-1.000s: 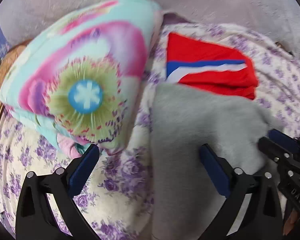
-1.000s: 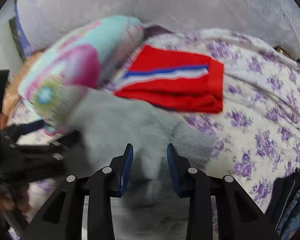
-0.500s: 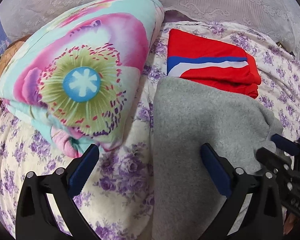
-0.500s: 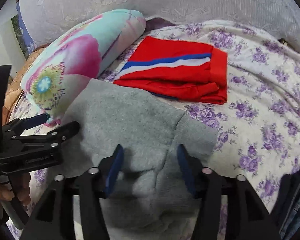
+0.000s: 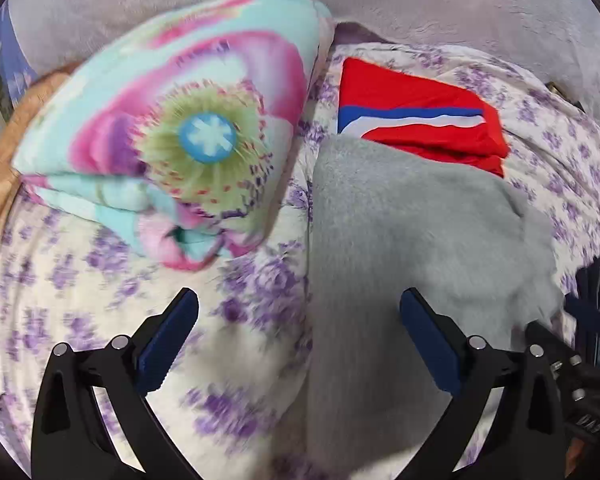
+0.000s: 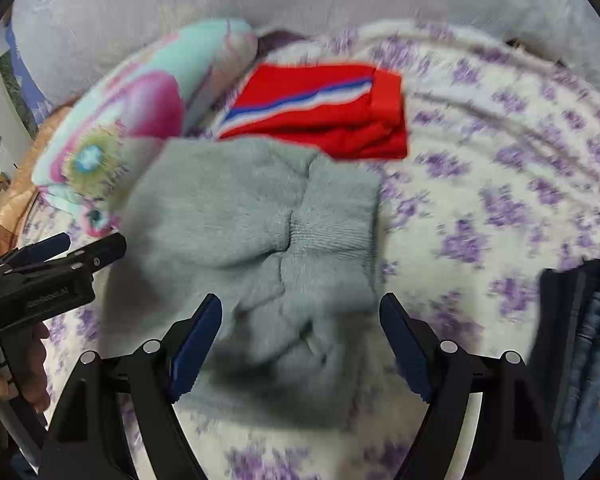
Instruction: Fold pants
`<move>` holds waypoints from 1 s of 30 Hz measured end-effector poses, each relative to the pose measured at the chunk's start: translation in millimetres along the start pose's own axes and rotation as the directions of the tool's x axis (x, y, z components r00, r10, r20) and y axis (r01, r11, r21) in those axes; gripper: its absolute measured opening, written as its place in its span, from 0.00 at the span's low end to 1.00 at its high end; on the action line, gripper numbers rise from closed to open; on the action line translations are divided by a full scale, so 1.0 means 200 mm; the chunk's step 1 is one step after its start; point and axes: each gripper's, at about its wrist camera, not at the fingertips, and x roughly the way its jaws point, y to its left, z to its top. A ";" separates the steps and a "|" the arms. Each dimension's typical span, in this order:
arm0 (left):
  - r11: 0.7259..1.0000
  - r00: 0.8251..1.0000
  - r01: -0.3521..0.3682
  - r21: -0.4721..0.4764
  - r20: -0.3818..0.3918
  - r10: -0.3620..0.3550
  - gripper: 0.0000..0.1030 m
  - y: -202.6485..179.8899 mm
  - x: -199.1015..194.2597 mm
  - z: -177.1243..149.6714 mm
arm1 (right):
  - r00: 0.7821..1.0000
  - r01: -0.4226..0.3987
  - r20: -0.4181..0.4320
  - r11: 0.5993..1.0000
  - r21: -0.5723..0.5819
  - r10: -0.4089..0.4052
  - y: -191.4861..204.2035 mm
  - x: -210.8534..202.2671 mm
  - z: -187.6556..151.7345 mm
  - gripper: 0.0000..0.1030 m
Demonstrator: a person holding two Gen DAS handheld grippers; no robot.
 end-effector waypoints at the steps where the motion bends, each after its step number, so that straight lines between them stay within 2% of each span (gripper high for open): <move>1: 1.000 1.000 0.009 -0.006 0.013 -0.009 0.96 0.01 -0.04 -0.02 | 1.000 0.006 0.023 1.000 -0.008 -0.006 0.00 -0.07 -0.03 0.79; 5: 0.998 0.998 0.060 -0.025 0.035 -0.059 0.96 0.04 -0.25 -0.15 | 0.998 -0.008 0.066 1.000 -0.012 0.009 0.02 -0.27 -0.15 0.82; 6: 0.998 0.997 0.064 -0.027 0.038 -0.063 0.96 0.04 -0.29 -0.18 | 0.997 -0.006 0.072 1.000 -0.010 0.007 0.02 -0.30 -0.18 0.85; 10: 0.996 0.996 0.075 -0.050 0.050 -0.073 0.96 0.06 -0.47 -0.31 | 0.996 -0.010 0.086 1.000 0.002 0.010 0.04 -0.43 -0.27 0.85; 13: 0.997 0.996 0.065 -0.031 0.071 -0.063 0.96 0.06 -0.59 -0.39 | 0.994 -0.013 0.104 1.000 0.005 0.012 0.08 -0.54 -0.33 0.87; 16: 0.999 0.995 0.051 -0.015 0.090 -0.050 0.96 0.05 -0.69 -0.45 | 0.989 0.013 0.145 1.000 -0.022 -0.010 0.14 -0.65 -0.37 0.94; 20: 0.999 0.994 0.041 -0.018 0.106 -0.039 0.96 0.06 -0.79 -0.50 | 0.982 0.046 0.185 0.998 -0.048 -0.037 0.20 -0.75 -0.42 0.95; 30: 1.000 0.990 0.026 -0.012 0.142 -0.025 0.96 0.08 -0.97 -0.58 | 0.977 0.035 0.211 0.998 -0.055 -0.023 0.26 -0.90 -0.50 0.96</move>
